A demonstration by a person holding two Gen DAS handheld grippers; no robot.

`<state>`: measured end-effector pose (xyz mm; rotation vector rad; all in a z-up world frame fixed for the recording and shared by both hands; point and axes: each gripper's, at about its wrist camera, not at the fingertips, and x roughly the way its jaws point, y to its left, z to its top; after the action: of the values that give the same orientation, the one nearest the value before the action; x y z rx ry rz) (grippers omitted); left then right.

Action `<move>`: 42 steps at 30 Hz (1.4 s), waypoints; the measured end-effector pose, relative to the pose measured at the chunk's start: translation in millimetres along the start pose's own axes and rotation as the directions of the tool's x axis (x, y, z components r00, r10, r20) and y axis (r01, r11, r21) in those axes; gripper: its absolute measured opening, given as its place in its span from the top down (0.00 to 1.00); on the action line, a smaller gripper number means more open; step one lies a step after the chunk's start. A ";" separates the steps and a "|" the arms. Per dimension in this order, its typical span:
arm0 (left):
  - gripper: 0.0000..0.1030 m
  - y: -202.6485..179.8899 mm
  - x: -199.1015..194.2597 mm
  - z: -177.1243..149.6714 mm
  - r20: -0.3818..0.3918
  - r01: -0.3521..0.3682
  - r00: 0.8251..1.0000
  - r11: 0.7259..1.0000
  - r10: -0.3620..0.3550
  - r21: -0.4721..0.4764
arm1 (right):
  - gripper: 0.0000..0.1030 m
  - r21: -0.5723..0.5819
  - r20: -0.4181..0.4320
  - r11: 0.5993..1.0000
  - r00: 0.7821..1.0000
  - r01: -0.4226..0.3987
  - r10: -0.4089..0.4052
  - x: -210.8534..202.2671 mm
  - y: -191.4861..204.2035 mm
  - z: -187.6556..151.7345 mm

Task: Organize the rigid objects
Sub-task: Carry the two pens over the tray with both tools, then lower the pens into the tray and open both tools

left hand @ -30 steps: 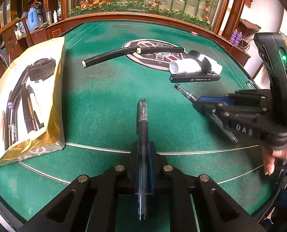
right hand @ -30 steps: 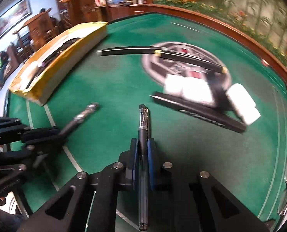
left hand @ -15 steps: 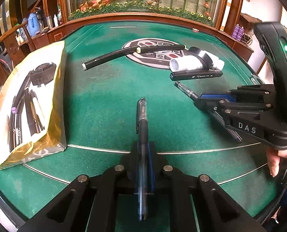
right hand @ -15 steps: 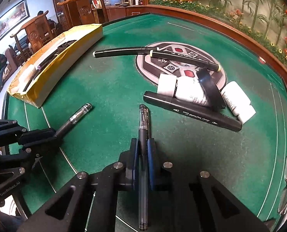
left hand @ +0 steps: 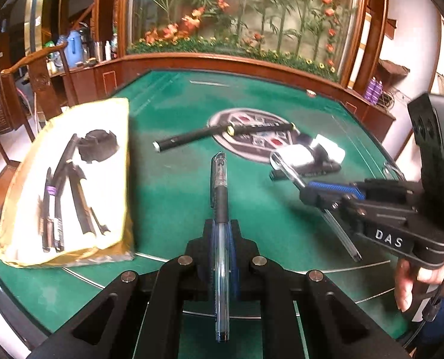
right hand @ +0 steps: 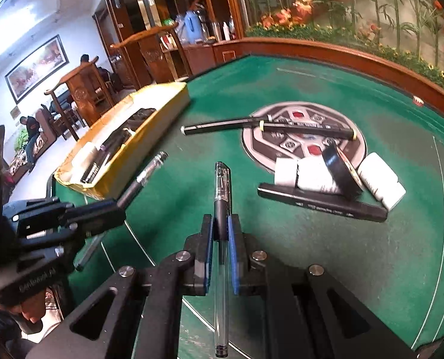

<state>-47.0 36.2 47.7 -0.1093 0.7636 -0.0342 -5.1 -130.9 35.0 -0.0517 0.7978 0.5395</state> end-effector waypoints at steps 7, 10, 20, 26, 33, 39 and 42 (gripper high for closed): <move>0.92 22.0 -12.7 5.6 0.041 -0.033 0.999 0.998 0.035 -0.044 | 0.91 0.013 0.017 0.999 0.999 -0.032 0.032 -0.7 3.8 0.9; 0.92 36.1 -20.1 9.0 0.061 -0.053 0.996 0.996 0.058 -0.067 | 0.91 0.028 0.024 0.998 0.998 -0.061 0.060 -2.2 2.8 1.1; 0.92 106.9 -35.3 18.0 0.101 -0.131 0.983 0.973 0.152 -0.188 | 0.91 0.030 0.000 0.988 0.988 -0.153 0.154 9.8 34.4 19.6; 0.92 146.9 -30.9 18.9 0.090 -0.159 0.978 0.953 0.187 -0.259 | 0.91 0.014 -0.007 0.973 0.973 -0.231 0.231 28.6 77.2 54.9; 0.92 173.7 -5.6 21.3 0.038 -0.173 0.980 0.935 0.194 -0.311 | 0.91 0.042 -0.028 0.964 0.964 -0.264 0.265 73.5 117.5 95.0; 0.92 186.4 13.3 19.2 0.004 -0.162 0.985 0.921 0.174 -0.354 | 0.91 0.066 -0.101 0.965 0.960 -0.254 0.260 123.6 138.2 109.7; 0.92 183.2 19.7 18.7 -0.002 -0.156 0.986 0.923 0.166 -0.351 | 0.91 0.082 -0.134 0.970 0.962 -0.228 0.238 144.9 141.4 110.4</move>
<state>-21.5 218.5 27.1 -0.3859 0.7432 0.2615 83.5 82.0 34.3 0.0662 0.9685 0.7382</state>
